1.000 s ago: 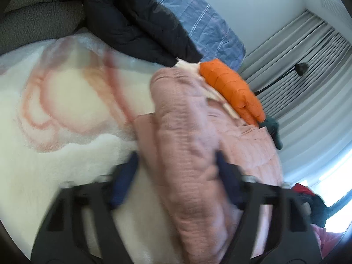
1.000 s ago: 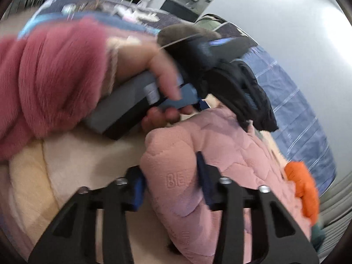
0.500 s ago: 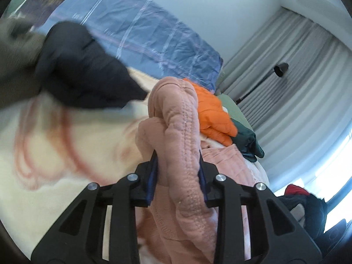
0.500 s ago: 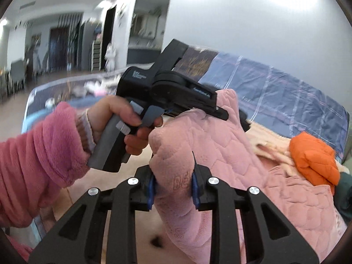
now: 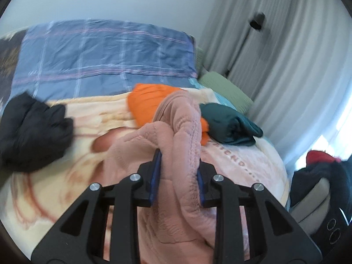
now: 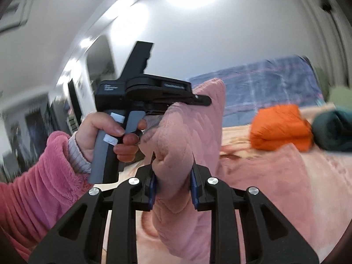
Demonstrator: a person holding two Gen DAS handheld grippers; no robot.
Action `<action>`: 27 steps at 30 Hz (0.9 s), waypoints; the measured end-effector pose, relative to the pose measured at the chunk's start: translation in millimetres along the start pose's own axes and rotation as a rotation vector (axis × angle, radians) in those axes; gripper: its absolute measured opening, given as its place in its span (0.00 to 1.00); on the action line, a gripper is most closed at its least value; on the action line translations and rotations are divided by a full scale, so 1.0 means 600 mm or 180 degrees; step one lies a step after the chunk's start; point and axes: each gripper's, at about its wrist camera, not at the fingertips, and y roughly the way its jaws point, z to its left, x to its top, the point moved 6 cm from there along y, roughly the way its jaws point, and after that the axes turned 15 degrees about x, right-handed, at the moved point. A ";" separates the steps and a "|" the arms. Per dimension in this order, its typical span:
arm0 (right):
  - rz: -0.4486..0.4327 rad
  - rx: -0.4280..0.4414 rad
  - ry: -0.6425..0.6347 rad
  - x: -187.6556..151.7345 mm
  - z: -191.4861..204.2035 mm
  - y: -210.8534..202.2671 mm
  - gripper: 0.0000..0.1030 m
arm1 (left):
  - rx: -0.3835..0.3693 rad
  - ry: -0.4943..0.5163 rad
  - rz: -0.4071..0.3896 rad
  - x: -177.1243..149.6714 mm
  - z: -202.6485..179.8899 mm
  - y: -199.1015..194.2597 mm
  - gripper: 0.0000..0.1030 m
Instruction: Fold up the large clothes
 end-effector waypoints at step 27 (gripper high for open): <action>0.0234 -0.0622 0.1742 -0.154 -0.279 -0.126 0.29 | -0.0035 0.1107 0.0508 -0.105 -0.292 0.258 0.39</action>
